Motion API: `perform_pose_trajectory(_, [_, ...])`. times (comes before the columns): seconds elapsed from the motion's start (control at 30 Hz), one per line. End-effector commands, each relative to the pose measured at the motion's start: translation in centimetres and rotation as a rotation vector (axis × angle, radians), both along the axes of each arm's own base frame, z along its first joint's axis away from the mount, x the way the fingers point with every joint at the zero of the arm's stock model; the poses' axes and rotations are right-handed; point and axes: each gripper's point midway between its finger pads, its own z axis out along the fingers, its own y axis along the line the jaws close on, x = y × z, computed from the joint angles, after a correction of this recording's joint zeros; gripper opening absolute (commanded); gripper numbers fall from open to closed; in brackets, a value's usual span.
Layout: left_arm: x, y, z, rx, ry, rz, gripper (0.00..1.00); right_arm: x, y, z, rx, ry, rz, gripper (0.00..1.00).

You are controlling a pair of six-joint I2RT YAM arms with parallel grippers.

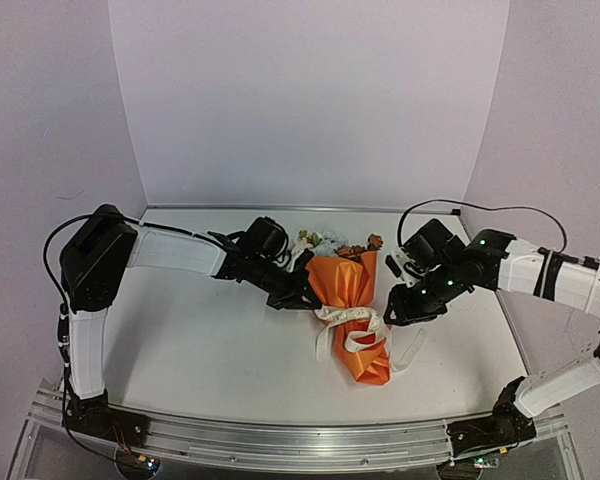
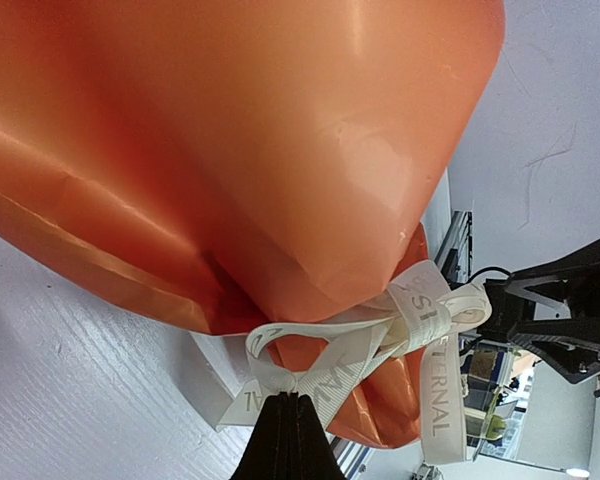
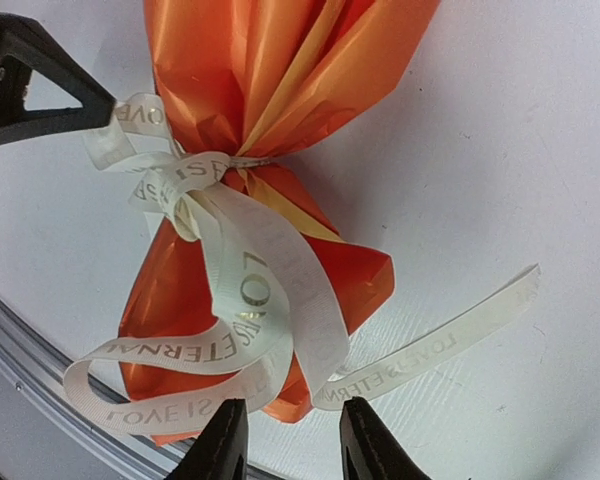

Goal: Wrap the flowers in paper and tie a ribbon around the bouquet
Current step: Cross the half-tied ribbon over the folded bouquet.

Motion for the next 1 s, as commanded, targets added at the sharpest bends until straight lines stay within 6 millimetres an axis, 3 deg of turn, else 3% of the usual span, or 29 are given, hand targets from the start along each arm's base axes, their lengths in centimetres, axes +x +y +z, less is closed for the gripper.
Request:
perform_pose_trajectory(0.0, [0.3, -1.3, 1.4, -0.051, -0.030, -0.012, 0.00, -0.7, 0.8, 2.7, 0.041, -0.064, 0.044, 0.36])
perform_pose_trajectory(0.17, [0.3, -1.3, 1.3, -0.051, -0.030, -0.013, 0.00, -3.0, 4.0, 3.3, 0.027, -0.112, 0.220, 0.40])
perform_pose_trajectory(0.43, [0.1, -1.1, 1.2, -0.046, -0.029, -0.019, 0.00, -4.4, 7.8, 2.4, 0.011, -0.094, 0.402, 0.40])
perform_pose_trajectory(0.73, [-0.2, -0.8, 1.2, -0.039, -0.031, -0.023, 0.00, -4.5, 9.0, 0.5, -0.029, -0.055, 0.462, 0.38])
perform_pose_trajectory(0.97, [-0.1, -0.3, 1.1, -0.026, -0.038, -0.014, 0.00, -5.2, 9.2, -0.4, -0.029, -0.001, 0.477, 0.30])
